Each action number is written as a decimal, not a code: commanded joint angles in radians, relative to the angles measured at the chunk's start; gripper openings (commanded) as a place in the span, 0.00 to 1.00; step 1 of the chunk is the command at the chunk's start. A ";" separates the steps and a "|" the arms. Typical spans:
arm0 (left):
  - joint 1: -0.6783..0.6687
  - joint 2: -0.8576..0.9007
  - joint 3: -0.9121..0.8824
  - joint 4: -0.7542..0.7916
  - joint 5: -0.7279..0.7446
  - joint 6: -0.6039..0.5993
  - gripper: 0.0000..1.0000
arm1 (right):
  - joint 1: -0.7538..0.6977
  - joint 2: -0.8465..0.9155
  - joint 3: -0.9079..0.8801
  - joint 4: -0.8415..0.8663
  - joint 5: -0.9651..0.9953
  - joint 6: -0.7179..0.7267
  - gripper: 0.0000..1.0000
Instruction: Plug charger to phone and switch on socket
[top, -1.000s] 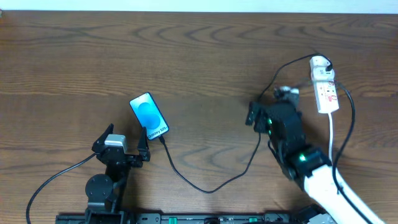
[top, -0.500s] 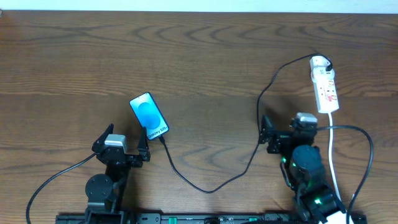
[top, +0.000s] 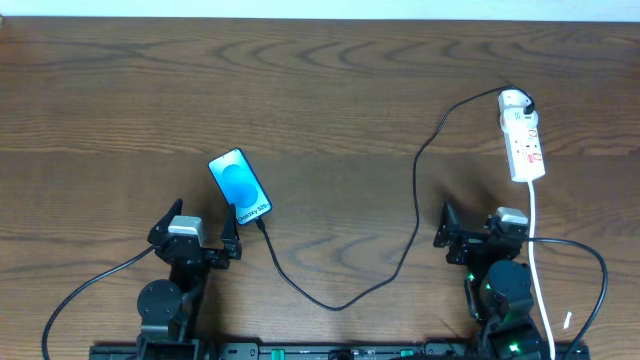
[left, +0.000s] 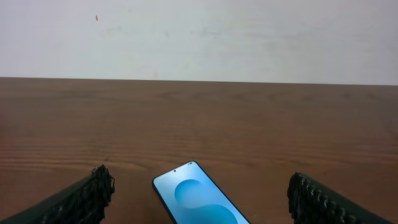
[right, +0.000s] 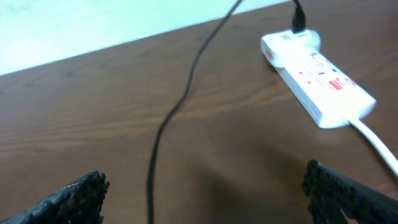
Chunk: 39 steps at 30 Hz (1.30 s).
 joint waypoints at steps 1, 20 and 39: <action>-0.002 -0.007 -0.012 -0.040 0.023 0.018 0.91 | -0.031 -0.055 -0.001 -0.024 -0.020 -0.045 0.99; -0.002 -0.007 -0.012 -0.040 0.023 0.018 0.92 | -0.114 -0.314 -0.001 -0.069 -0.020 -0.296 0.99; -0.002 -0.007 -0.012 -0.040 0.023 0.018 0.91 | -0.115 -0.314 -0.001 -0.068 -0.020 -0.311 0.99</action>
